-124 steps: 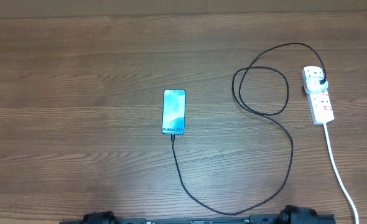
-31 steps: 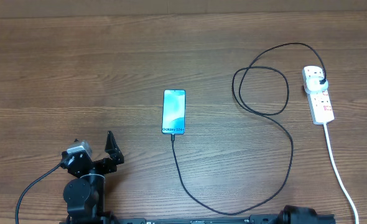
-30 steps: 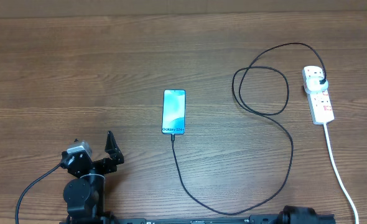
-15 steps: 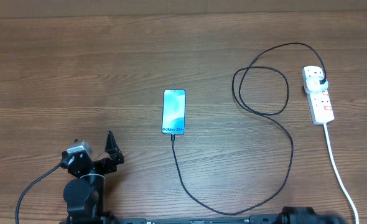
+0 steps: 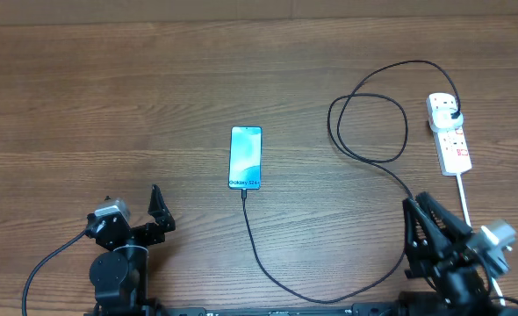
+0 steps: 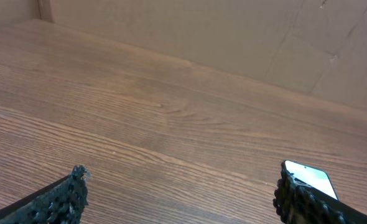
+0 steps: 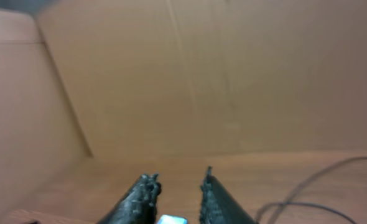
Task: Plug charger to phone and switch on socket
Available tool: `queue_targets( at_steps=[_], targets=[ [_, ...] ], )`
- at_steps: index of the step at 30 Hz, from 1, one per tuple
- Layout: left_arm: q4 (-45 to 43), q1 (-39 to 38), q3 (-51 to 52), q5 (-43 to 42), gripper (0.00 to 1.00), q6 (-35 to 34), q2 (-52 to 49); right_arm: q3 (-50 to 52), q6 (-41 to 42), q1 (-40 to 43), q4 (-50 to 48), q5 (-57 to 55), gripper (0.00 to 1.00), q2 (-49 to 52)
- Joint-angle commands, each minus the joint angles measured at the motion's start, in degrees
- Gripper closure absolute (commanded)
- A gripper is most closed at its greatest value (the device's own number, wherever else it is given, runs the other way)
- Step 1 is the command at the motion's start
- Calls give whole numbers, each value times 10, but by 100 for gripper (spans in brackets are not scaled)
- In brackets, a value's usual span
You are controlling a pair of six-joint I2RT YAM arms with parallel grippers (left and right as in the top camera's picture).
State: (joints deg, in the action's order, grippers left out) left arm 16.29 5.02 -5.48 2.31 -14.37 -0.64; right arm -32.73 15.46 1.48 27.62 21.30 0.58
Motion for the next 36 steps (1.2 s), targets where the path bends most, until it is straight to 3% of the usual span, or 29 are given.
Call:
queue_targets(
  at_steps=[1,9,24,36],
  targets=[
    [0,2,5,-4,0,15,3,23,-5,-1,-8,-49,0,-2],
    [0,2,5,-4,1,15,3,63,-5,-1,-16,-204,0,-2],
    [0,2,5,-4,0,15,3,249,-5,-1,-244,-195,0,-2],
    [0,2,5,-4,0,15,3,291,-5,-1,-256,-182,0,-2]
  ],
)
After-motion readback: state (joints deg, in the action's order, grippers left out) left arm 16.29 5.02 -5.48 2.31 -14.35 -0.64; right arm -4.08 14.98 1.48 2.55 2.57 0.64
